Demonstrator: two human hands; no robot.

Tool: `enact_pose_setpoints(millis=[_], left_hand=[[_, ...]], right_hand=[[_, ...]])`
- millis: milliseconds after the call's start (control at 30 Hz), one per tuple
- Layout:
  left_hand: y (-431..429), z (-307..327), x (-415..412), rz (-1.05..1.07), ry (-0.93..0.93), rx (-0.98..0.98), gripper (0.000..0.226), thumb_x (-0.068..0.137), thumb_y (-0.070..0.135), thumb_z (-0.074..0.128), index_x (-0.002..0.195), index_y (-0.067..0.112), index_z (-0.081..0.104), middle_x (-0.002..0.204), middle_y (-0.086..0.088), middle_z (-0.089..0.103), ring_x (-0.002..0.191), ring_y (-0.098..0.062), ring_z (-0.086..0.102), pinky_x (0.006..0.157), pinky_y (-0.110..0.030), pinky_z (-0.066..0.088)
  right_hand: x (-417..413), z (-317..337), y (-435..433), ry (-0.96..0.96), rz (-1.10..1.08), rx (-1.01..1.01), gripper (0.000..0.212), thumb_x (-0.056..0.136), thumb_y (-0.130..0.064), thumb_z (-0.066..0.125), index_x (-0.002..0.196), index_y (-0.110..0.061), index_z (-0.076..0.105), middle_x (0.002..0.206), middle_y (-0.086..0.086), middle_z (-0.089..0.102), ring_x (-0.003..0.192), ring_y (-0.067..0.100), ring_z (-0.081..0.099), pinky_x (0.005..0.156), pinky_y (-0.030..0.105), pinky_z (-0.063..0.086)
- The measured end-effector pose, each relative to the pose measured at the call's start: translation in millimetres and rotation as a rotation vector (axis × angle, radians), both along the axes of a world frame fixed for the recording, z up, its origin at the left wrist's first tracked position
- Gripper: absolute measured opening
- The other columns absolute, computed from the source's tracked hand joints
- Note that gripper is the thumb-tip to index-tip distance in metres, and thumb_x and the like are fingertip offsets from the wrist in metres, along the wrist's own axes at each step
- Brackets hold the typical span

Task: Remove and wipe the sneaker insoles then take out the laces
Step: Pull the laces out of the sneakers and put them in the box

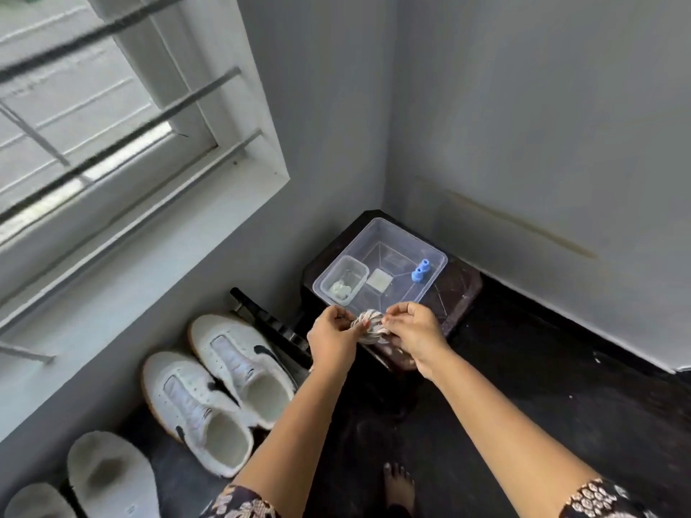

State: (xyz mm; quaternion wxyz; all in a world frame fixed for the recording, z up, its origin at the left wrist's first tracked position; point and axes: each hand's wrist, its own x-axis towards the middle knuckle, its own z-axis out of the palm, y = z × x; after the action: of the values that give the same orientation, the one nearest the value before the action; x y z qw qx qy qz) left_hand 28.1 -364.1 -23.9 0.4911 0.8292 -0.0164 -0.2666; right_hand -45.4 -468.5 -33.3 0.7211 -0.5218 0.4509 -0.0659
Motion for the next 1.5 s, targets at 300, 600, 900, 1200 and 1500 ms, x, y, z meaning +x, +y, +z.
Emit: enact_pose_setpoints(millis=[300, 600, 900, 1200, 1500], left_hand=[[-54, -99, 40, 0.016, 0.066, 0.160, 0.017, 0.071, 0.009, 0.079, 0.069, 0.015, 0.064, 0.072, 0.000, 0.068, 0.071, -0.016, 0.065, 0.063, -0.024, 0.050], [-79, -114, 51, -0.401, -0.305, 0.627, 0.018, 0.085, 0.011, 0.054, 0.093, 0.018, 0.068, 0.093, -0.008, 0.065, 0.085, -0.027, 0.062, 0.057, -0.032, 0.041], [-52, -111, 42, -0.410, -0.354, 0.545, 0.016, 0.085, 0.014, 0.056, 0.092, 0.019, 0.069, 0.094, -0.004, 0.063, 0.098, -0.021, 0.055, 0.060, -0.030, 0.034], [6, -96, 14, -0.211, -0.311, 0.260, 0.009, 0.082, 0.021, 0.062, 0.087, 0.021, 0.069, 0.088, 0.005, 0.072, 0.089, -0.016, 0.063, 0.070, -0.034, 0.053], [177, -110, -90, -0.170, -0.074, 0.078, 0.009, 0.080, 0.028, 0.062, 0.086, 0.023, 0.066, 0.087, 0.007, 0.071, 0.084, -0.008, 0.064, 0.079, -0.029, 0.049]], right_hand=[[53, -104, -68, 0.243, 0.269, -0.249, 0.029, 0.081, 0.011, 0.058, 0.073, -0.017, 0.057, 0.069, 0.008, 0.064, 0.069, 0.020, 0.061, 0.070, 0.037, 0.053], [88, -117, -86, 0.438, 0.770, -0.781, 0.023, 0.085, 0.001, 0.052, 0.089, -0.019, 0.063, 0.095, 0.005, 0.068, 0.089, 0.023, 0.062, 0.079, 0.033, 0.052], [79, -115, -86, 0.524, 1.008, -0.841, 0.014, 0.085, -0.012, 0.063, 0.090, -0.023, 0.069, 0.102, 0.000, 0.068, 0.097, 0.020, 0.062, 0.086, 0.037, 0.052], [62, -96, -32, 0.318, 0.472, -0.929, 0.015, 0.089, -0.013, 0.053, 0.094, -0.015, 0.068, 0.098, 0.006, 0.068, 0.094, 0.025, 0.060, 0.079, 0.030, 0.045], [-19, -110, 160, 0.101, 0.200, -0.944, 0.021, 0.085, -0.015, 0.051, 0.104, -0.011, 0.059, 0.086, 0.008, 0.068, 0.084, 0.031, 0.061, 0.079, 0.037, 0.043]])
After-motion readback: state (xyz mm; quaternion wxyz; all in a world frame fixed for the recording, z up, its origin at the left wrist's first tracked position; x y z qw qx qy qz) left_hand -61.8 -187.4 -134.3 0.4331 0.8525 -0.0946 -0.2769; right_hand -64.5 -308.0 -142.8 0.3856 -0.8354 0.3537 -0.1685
